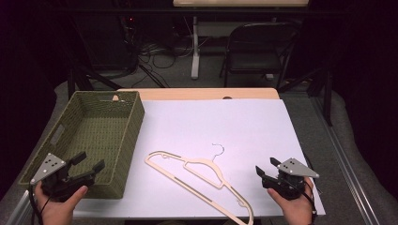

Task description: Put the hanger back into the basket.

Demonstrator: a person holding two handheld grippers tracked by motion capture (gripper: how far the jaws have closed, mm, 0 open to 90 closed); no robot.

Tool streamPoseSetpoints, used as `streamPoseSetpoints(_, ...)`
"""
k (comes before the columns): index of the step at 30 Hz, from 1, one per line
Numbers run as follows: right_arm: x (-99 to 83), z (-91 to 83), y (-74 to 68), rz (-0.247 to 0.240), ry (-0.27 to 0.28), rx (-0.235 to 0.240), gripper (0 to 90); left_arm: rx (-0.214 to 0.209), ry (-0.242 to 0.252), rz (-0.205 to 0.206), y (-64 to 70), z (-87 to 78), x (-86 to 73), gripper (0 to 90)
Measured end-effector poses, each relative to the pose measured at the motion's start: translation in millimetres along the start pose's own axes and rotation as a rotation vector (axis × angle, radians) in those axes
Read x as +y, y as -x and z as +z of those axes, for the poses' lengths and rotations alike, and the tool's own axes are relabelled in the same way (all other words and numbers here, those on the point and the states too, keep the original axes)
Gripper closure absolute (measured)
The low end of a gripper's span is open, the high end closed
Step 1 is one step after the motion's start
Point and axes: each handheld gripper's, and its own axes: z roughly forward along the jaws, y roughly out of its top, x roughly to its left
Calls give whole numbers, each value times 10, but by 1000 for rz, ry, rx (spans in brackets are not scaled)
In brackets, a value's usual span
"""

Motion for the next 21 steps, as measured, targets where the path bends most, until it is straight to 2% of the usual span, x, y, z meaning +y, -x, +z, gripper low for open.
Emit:
streamPoseSetpoints(8, 19, 17, -40, -15, -3, 17, 311, -6, -2, 3, 14, 5, 3, 229)
streamPoseSetpoints(16, 36, 44, -69, -22, -40, 32, 307, 5, -10, 3, 3, -10, 10, 230)
streamPoseSetpoints(21, 94, 54, -97, -52, -63, 35, 308, 5, -12, 10, 16, -13, 24, 231)
